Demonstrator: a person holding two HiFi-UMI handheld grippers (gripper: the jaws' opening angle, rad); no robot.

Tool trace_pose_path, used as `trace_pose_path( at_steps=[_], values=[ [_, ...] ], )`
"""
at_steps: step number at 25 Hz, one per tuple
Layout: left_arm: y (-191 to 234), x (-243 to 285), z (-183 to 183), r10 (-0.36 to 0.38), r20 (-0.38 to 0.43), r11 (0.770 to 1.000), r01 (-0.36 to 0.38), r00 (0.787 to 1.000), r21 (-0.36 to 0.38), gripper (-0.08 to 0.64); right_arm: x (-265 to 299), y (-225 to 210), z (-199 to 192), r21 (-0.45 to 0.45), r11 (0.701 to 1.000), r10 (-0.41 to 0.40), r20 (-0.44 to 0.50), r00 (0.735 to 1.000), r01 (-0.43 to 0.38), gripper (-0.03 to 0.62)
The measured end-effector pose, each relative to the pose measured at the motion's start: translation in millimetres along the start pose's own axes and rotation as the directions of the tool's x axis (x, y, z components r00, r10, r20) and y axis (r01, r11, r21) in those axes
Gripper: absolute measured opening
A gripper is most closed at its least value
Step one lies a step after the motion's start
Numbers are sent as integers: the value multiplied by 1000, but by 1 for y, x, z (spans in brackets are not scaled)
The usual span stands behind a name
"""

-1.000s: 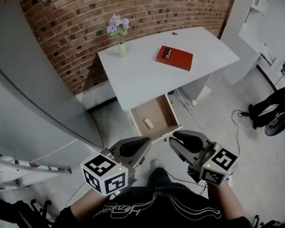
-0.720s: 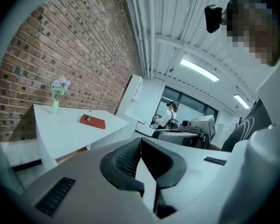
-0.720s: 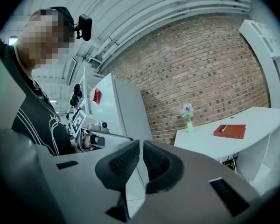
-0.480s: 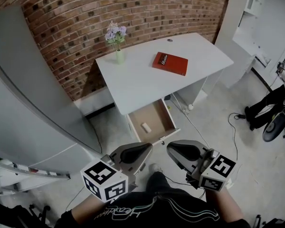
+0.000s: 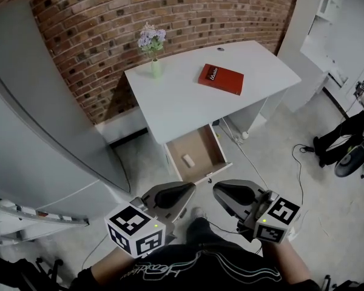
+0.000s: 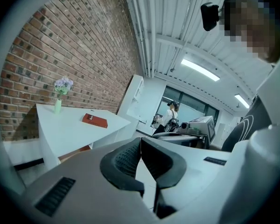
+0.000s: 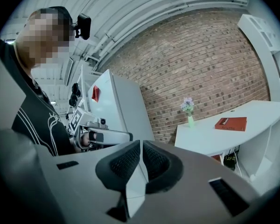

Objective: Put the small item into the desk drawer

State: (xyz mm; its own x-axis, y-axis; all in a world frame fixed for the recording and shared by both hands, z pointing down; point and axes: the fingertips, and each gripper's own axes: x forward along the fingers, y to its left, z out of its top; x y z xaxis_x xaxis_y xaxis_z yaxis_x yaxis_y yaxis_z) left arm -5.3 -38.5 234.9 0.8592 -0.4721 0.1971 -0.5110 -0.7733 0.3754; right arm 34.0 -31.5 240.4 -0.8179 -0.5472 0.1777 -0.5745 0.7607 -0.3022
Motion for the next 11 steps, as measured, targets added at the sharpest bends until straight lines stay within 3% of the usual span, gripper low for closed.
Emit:
trace_pose_path(
  at_steps=[4,11],
  values=[
    [0,-1,2,-3,0,1000,3,1000,4,21,2,3,4,34,999,-1,-5,1000,1,52],
    [3,-6,9,3,3,1000,-3,1000,6,21,2,-1,4,16,1000,-26,-31,999,27,52]
  ],
)
